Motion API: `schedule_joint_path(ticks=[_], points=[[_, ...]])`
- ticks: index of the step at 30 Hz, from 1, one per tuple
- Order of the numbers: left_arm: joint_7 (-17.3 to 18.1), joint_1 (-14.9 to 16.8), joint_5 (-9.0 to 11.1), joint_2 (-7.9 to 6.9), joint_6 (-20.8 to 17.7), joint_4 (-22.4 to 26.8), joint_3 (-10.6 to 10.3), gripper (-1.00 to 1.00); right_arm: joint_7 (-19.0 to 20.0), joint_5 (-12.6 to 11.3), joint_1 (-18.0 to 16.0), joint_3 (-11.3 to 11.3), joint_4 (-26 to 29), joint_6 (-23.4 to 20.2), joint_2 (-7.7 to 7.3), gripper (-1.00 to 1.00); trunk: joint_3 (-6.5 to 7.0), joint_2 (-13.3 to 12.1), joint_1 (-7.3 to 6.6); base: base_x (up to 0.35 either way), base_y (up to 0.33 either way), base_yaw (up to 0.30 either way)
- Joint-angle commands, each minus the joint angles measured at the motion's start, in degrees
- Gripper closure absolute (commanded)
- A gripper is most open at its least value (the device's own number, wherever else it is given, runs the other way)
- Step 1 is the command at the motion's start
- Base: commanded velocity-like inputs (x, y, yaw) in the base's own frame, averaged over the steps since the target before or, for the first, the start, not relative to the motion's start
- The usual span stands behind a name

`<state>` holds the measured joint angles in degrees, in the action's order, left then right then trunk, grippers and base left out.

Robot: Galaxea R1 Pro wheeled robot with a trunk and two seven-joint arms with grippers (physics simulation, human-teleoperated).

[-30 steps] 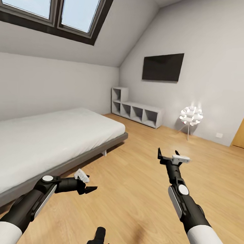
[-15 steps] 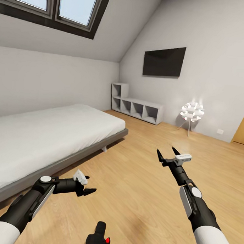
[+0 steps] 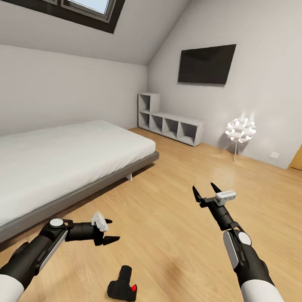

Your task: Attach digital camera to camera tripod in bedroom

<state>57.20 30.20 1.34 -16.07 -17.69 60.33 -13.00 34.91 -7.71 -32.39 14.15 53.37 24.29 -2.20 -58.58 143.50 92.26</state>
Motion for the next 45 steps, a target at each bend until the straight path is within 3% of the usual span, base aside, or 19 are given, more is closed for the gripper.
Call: schedule_joint_path(ticks=[1,14,20,21,27,34,38,39,45], points=[[0.09,0.04,0.15,-0.07,-0.48,-0.02,-0.17,-1.0,1.31,-0.56,-0.05,0.1,-0.06,-0.41,0.0,-1.0,-0.28,0.04,0.01,0.0,0.0,0.0],[0.06,0.04,0.21,-1.11,-0.55,-0.12,0.36,-1.0,10.61,-0.56,-0.05,0.42,-0.06,-5.68,-0.03,-1.0,-3.16,0.22,0.35,0.0,0.0,0.0],[0.03,0.04,0.23,-1.29,-0.69,-0.1,2.8,-1.0,13.45,-0.56,-0.06,0.49,-0.04,-6.9,-0.07,-1.0,-4.49,0.3,0.5,0.0,0.0,0.0],[0.07,0.04,0.24,-1.31,-0.58,-0.02,4.48,-1.0,14.26,-0.56,-0.12,0.47,-0.01,-8.51,-0.09,-1.0,-4.71,0.31,0.53,0.0,0.0,0.0],[0.18,0.04,0.24,-1.36,-0.59,0.14,5.59,-1.0,15.53,-0.56,-0.21,0.5,0.05,-10.79,-0.13,-1.0,-6.04,0.39,0.68,0.0,0.0,0.0],[4.31,0.04,0.24,-2.45,-0.78,2.68,6.07,-1.0,15.88,-0.56,-0.22,0.52,0.07,-11.32,-0.11,-1.0,-7.59,0.48,0.86,0.0,0.0,0.0],[7.18,0.04,0.29,-3.32,-1.13,5.64,7.93,-1.0,15.94,-0.56,-0.23,0.38,0.07,-11.06,-0.1,-1.0,-8.48,0.54,0.96,0.0,0.0,0.0],[8.26,0.04,0.31,-3.55,-1.47,8.14,10.66,-1.0,15.96,-0.56,-0.22,0.26,0.07,-10.57,-0.09,-1.0,-8.7,0.55,0.99,0.0,0.0,0.0],[8.59,0.04,0.31,-3.45,-1.56,9.51,12.52,-1.0,15.95,-0.56,-0.22,0.25,0.07,-9.83,-0.09,-1.0,-10.03,0.63,1.15,0.0,0.0,0.0]])
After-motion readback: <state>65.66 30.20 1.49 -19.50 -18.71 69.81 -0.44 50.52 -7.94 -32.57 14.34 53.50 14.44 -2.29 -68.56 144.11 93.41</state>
